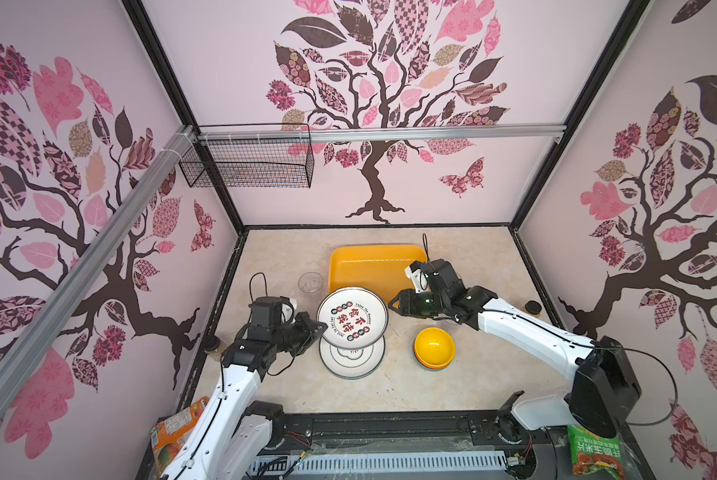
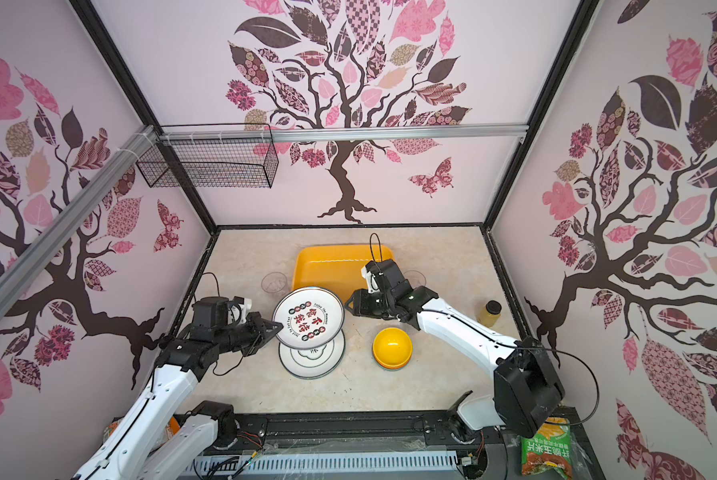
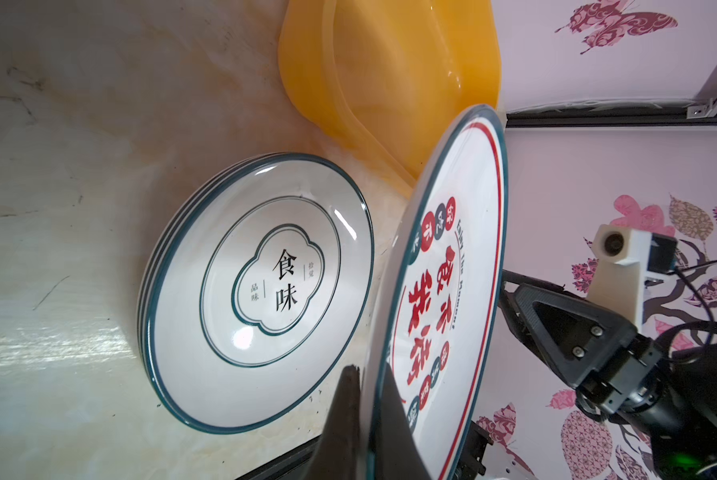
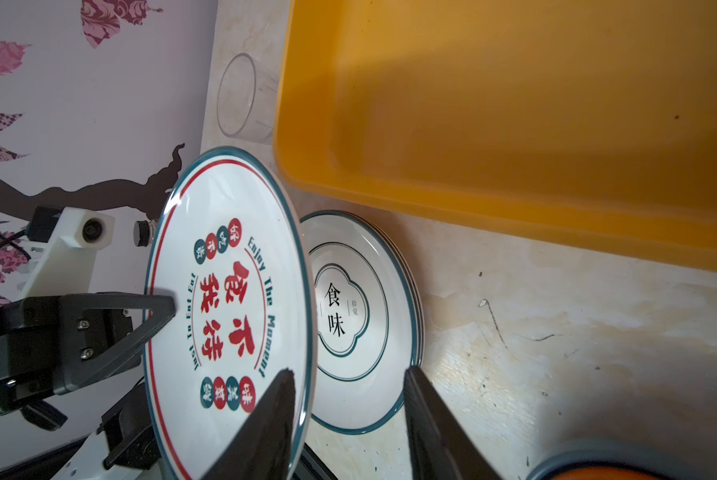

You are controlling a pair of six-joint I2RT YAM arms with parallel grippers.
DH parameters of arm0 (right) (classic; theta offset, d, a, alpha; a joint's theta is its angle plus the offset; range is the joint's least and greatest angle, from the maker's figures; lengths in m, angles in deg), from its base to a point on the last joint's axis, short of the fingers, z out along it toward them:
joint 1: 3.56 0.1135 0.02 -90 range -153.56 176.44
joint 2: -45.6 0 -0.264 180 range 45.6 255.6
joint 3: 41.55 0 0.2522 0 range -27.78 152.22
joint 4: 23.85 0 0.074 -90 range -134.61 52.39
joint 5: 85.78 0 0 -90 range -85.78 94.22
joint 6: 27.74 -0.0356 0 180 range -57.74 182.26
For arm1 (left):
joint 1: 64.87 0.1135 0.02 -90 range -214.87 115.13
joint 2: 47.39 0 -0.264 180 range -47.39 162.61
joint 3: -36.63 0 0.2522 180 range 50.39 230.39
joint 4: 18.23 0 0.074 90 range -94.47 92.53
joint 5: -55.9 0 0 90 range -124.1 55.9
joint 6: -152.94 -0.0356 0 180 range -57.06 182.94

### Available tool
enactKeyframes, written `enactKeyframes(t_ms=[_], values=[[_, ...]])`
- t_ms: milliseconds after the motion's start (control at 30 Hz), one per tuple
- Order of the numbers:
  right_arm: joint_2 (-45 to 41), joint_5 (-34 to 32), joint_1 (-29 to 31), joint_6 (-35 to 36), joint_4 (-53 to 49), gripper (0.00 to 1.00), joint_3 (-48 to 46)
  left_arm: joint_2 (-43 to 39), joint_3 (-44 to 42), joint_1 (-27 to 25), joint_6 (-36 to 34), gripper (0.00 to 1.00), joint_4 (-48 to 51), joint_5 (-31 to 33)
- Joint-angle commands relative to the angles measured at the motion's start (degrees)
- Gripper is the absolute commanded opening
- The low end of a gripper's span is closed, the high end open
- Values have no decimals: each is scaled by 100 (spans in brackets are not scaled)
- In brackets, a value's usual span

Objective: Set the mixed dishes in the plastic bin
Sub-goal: 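Lift the red-lettered plate with the right gripper toward the yellow bin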

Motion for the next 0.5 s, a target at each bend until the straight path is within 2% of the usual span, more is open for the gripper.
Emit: enactKeyframes(t_ms=[0,300,467], values=[[-217,290,-17,-232,399,47,-21,67,390,-23,99,0,-576,-172],[-125,508,-126,-559,902,49,-145,333,484,-261,239,0,-959,-50],[-10,526,-143,-627,968,45,-117,548,600,-566,276,0,-1131,103]])
